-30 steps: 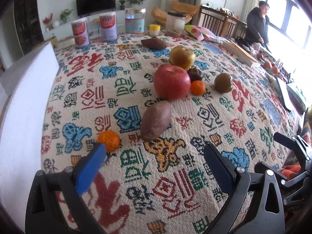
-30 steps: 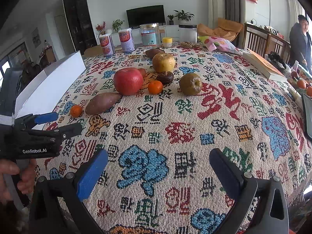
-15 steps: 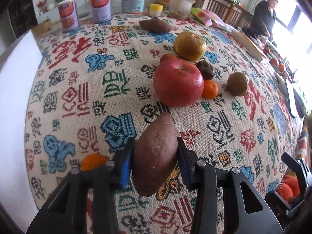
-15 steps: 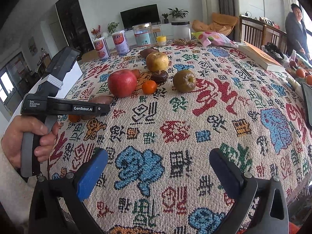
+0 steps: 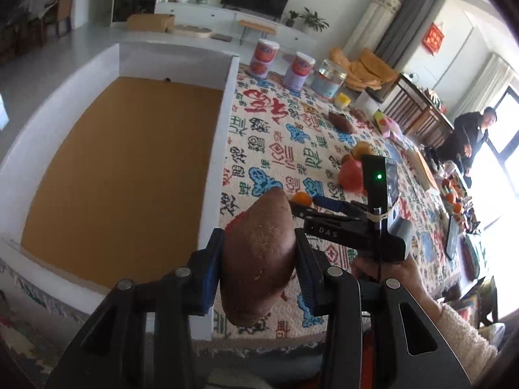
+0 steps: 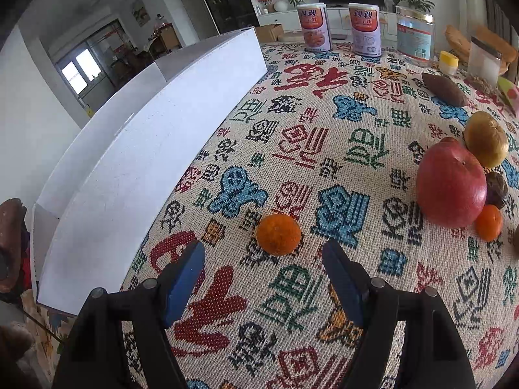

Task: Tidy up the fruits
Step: 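Grasp the sweet potato with the left tool while the right tool grasps a mandarin orange, then lower the sweet potato into the white box with the left tool while the right tool drops the mandarin there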

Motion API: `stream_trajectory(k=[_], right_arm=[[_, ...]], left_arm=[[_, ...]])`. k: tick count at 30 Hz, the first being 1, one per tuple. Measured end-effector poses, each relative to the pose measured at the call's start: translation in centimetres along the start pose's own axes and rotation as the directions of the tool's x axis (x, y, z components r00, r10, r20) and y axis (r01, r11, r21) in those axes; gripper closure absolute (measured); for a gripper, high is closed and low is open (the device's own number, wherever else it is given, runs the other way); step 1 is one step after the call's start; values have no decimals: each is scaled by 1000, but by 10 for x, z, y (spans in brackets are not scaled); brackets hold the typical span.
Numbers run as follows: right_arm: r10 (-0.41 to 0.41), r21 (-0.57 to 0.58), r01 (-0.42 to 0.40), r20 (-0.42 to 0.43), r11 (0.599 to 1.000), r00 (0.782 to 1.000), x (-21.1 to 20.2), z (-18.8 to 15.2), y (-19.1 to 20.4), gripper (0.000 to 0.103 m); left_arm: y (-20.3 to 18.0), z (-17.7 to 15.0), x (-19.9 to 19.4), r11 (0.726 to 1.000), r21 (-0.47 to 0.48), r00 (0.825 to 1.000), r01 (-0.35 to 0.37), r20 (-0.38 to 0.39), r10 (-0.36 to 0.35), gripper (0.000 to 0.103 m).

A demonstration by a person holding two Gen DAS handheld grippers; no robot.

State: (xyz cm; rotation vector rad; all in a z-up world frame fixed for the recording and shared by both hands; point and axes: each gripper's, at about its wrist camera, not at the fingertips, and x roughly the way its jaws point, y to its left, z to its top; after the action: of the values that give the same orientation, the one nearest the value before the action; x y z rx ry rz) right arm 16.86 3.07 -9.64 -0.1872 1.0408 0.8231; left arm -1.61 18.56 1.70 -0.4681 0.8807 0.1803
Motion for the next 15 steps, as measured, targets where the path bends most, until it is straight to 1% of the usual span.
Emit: stream_trajectory(k=[1, 2, 3, 4, 5, 6, 7, 9, 12, 14, 15], right_arm=[[-8, -8, 7, -17, 1000, 1000, 11, 3, 3, 40], [-18, -21, 17, -37, 1000, 999, 20, 4, 3, 58], [-38, -36, 37, -50, 999, 998, 25, 3, 4, 68], [-64, -50, 62, -39, 997, 997, 24, 2, 5, 72], [-53, -32, 51, -58, 998, 997, 21, 3, 3, 72], [-24, -5, 23, -67, 1000, 997, 13, 3, 3, 72], [7, 14, -6, -61, 1000, 998, 2, 4, 6, 72], [100, 26, -99, -46, 995, 994, -23, 14, 26, 72], [250, -23, -251, -40, 968, 967, -51, 35, 85, 72], [328, -48, -331, -62, 942, 943, -54, 43, 122, 72], [354, -57, -359, -82, 932, 932, -51, 46, 139, 72]], left_arm=[[10, 1, -3, 1000, -19, 1000, -17, 8, 17, 61], [19, 3, -4, 999, -34, 999, -36, 14, 37, 61], [29, 4, -4, 997, -52, 998, -57, 17, 58, 61], [40, 5, -4, 994, -74, 996, -81, 18, 82, 61], [51, 7, -3, 990, -92, 994, -108, 16, 110, 61], [60, 8, -1, 985, -105, 990, -139, 13, 141, 61], [70, 9, 2, 977, -121, 984, -174, 8, 176, 61], [87, 9, 11, 962, -151, 974, -227, -12, 228, 61], [105, 4, 22, 946, -203, 967, -254, -45, 250, 60], [111, 1, 26, 939, -216, 963, -268, -61, 261, 60], [111, 1, 26, 937, -214, 961, -276, -65, 268, 58]])
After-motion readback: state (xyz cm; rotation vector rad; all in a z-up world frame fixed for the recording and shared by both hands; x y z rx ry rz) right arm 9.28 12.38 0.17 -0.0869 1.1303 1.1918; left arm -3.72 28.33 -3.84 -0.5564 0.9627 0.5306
